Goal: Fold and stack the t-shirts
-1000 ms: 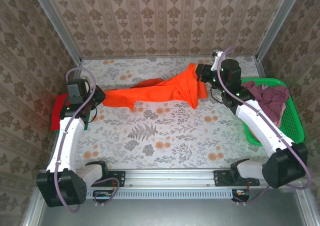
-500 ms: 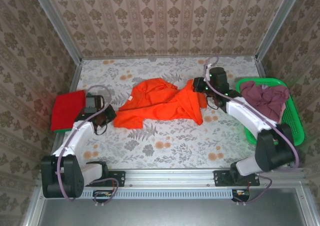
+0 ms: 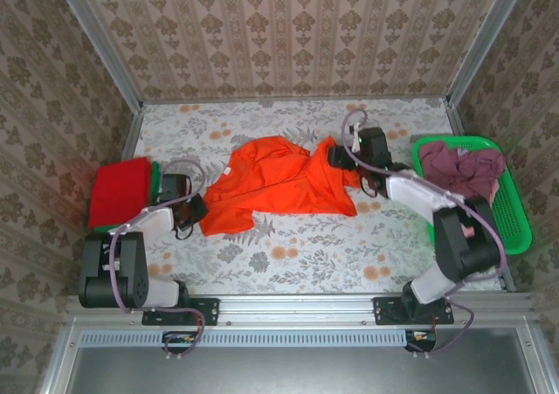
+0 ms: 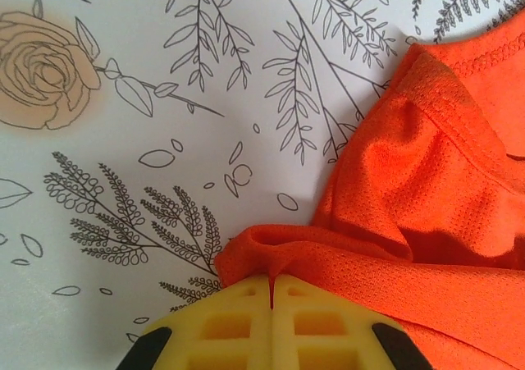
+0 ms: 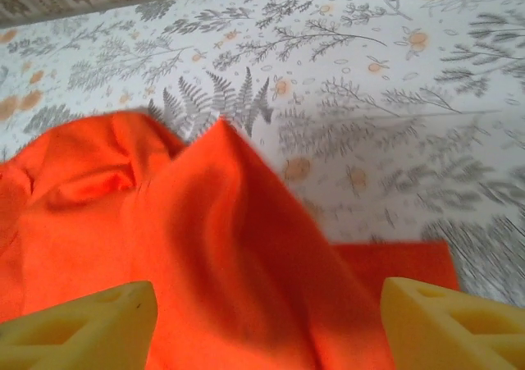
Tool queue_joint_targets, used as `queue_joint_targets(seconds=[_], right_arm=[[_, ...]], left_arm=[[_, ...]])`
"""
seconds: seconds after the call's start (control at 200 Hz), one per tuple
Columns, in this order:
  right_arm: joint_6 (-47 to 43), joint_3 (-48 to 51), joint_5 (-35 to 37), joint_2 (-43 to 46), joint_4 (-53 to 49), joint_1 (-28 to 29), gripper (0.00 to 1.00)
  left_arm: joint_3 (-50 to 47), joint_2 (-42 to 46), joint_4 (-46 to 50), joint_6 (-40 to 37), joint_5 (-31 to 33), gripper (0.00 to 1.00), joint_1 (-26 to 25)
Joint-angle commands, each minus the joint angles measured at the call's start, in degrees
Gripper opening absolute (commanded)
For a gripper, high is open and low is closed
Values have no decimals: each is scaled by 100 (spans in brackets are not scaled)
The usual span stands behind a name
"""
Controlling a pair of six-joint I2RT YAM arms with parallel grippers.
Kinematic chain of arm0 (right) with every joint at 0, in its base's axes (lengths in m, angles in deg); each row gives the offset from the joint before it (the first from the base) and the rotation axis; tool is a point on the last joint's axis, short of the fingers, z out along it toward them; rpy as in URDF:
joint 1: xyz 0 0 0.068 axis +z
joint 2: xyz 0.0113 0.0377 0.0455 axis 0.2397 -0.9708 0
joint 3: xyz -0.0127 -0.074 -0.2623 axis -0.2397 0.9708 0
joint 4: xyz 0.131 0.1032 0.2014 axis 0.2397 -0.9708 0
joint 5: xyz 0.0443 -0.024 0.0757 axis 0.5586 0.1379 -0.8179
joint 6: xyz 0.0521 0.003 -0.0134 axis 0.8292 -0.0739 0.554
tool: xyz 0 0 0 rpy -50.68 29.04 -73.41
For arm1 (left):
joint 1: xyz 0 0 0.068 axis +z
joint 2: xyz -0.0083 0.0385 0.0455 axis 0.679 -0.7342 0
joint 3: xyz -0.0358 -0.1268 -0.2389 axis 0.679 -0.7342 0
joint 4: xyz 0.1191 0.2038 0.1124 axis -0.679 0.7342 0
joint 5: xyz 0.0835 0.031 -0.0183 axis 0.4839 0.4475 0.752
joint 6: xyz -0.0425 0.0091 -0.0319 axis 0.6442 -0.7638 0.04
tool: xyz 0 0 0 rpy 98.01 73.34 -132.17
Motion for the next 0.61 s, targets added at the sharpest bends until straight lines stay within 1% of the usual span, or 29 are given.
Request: queue_joint_targets(seconds=[0.0, 0.04, 0.07, 0.145, 0.195, 0.3, 0.425, 0.44, 0.5, 0.6], right_arm=[[-563, 856, 457, 951, -433, 360, 77], [-546, 1089, 540, 1211, -616, 522, 78], [-504, 1235, 609, 1364, -735, 646, 79], [-334, 1517, 676, 1602, -931, 860, 80], [-239, 1622, 682, 1620, -1000, 917, 79], [-48, 1548, 808, 1291, -1232, 940, 79], [-98, 1281, 923, 700, -1245, 1048, 78], [-95, 1233, 950, 519, -1265, 1058, 78], [-77, 1044, 1042, 215, -1329, 1087, 75], [20, 834, 1164, -189, -1397, 1089, 64]], left_arm=[[-193, 210, 10, 167, 140, 39, -57], [-264, 401, 84, 220, 219, 51, -105], [-297, 564, 183, 268, 300, 57, -145], [-350, 951, 437, 403, 362, 66, -237], [-409, 1150, 513, 534, 264, 69, -267], [-537, 1366, 529, 729, 97, 72, -322], [-632, 1364, 498, 763, 153, 74, -360], [-644, 1357, 478, 769, 155, 74, -359], [-705, 1322, 393, 799, 151, 73, -378], [-789, 1229, 305, 874, 151, 71, -383]])
